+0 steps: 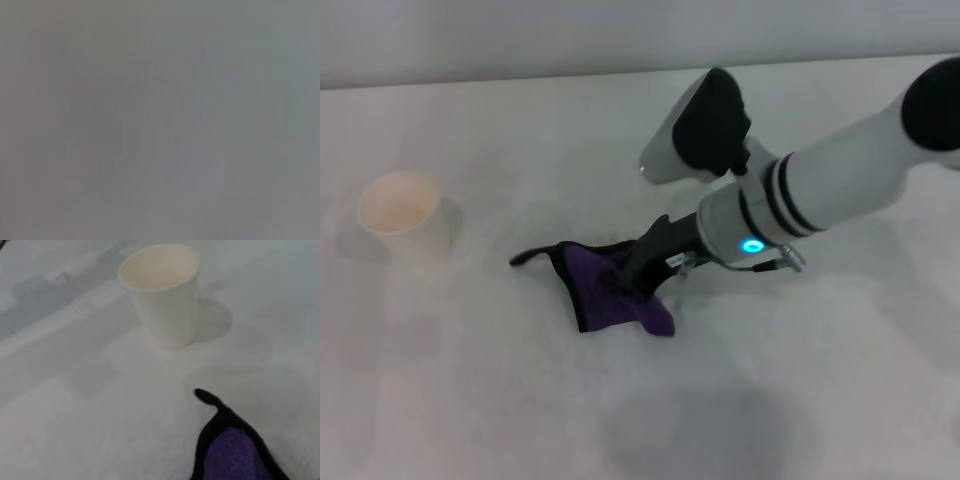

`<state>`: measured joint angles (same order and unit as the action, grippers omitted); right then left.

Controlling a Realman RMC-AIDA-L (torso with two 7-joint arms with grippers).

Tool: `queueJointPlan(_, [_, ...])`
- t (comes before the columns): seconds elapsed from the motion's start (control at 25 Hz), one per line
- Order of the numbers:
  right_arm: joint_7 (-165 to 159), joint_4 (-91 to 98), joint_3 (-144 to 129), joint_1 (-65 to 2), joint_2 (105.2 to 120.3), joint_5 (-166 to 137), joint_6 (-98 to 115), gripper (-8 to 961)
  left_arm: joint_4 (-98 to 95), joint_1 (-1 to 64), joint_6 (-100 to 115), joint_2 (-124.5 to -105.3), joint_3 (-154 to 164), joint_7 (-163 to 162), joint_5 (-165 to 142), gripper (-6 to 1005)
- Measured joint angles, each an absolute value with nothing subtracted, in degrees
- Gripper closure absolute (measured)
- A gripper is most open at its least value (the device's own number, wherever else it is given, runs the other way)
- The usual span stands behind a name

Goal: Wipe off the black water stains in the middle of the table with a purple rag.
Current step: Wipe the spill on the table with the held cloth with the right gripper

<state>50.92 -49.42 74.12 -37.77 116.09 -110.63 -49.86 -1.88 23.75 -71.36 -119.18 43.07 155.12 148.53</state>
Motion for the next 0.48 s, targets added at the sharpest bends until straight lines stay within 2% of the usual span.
queueJointPlan(0.48, [53.2, -47.0, 64.9, -38.8, 116.19, -101.5, -42.0, 858, -1.8, 24.1, -71.4, -119.25, 43.3, 155.0, 148.3, 108])
